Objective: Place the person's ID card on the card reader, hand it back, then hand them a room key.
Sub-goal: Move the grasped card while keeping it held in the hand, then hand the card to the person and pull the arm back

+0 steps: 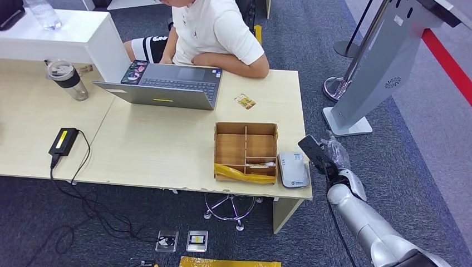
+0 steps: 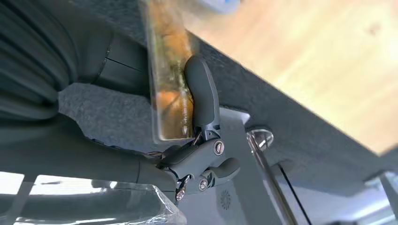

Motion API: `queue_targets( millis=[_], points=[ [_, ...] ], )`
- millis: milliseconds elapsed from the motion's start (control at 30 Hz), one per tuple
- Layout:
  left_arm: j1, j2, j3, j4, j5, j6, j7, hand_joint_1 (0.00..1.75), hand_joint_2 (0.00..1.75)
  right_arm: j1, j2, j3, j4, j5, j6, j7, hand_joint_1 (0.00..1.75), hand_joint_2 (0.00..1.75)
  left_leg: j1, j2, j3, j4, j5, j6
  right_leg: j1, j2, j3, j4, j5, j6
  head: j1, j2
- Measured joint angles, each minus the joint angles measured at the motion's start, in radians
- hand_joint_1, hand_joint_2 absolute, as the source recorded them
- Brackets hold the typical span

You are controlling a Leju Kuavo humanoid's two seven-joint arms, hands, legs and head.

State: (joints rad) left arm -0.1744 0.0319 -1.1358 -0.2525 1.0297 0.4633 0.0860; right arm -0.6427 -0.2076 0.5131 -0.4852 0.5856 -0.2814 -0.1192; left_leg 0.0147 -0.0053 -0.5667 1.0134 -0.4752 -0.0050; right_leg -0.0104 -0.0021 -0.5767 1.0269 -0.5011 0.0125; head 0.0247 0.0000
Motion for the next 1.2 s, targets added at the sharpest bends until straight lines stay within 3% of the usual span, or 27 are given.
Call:
queue_targets(
  millis=[133,267,467,600,833,1033,1200],
  points=[
    [0.0,0.005,-0.002,0.001,0.008,0.001,0.0,0.0,1.75,-0.014,0.001,-0.013,0.007,-0.051,-0.117,-0.064,1.75,1.75,0.0,0.0,0.0,0.0,0.0,0.0,0.0,0.0,0.0,0.0,0.0,0.0,0.0,0.0],
    [0.0,0.009,-0.002,0.003,0.02,0.025,0.007,0.0,1.75,-0.089,0.0,-0.13,-0.054,-0.304,-0.229,-0.205,1.75,1.75,0.0,0.0,-0.002,0.0,0.0,0.0,-0.001,0.0,-0.001,0.0,0.0,0.0,0.0,0.0],
    [0.0,0.007,-0.003,0.003,0.021,0.039,0.015,0.0,1.75,-0.14,-0.002,-0.17,-0.181,-0.363,-0.197,-0.18,1.75,1.75,0.0,0.0,-0.003,0.0,0.0,0.0,-0.001,-0.001,-0.001,0.001,0.0,0.0,0.0,0.0],
    [-0.002,0.007,-0.006,0.003,0.019,0.023,0.021,0.0,1.75,-0.169,0.028,-0.158,-0.256,-0.357,-0.151,-0.165,1.75,1.75,0.0,0.0,-0.003,0.0,0.0,0.0,0.0,0.0,-0.001,0.001,0.0,0.0,0.0,0.0],
    [-0.014,0.029,-0.026,0.0,0.001,-0.065,0.022,0.0,1.75,-0.234,0.149,-0.088,-0.293,-0.307,-0.134,-0.185,1.75,1.75,0.0,0.0,-0.004,0.0,0.001,-0.001,0.0,-0.001,-0.003,0.003,0.0,0.0,0.0,0.0],
    [-0.028,0.087,-0.056,-0.039,-0.058,-0.15,0.081,0.0,1.75,-0.304,0.291,-0.018,-0.275,-0.232,-0.125,-0.256,1.75,1.75,0.001,0.001,-0.006,-0.001,0.002,-0.002,0.001,0.001,-0.006,0.004,0.0,-0.001,0.0,0.0],
    [-0.097,0.064,-0.085,-0.043,-0.127,-0.123,0.177,0.0,1.75,-0.302,0.409,0.051,-0.241,-0.131,-0.104,-0.229,1.75,1.75,0.001,-0.003,-0.007,-0.001,0.003,-0.002,0.001,-0.003,-0.007,0.004,0.0,-0.002,0.0,0.0]
  ],
)
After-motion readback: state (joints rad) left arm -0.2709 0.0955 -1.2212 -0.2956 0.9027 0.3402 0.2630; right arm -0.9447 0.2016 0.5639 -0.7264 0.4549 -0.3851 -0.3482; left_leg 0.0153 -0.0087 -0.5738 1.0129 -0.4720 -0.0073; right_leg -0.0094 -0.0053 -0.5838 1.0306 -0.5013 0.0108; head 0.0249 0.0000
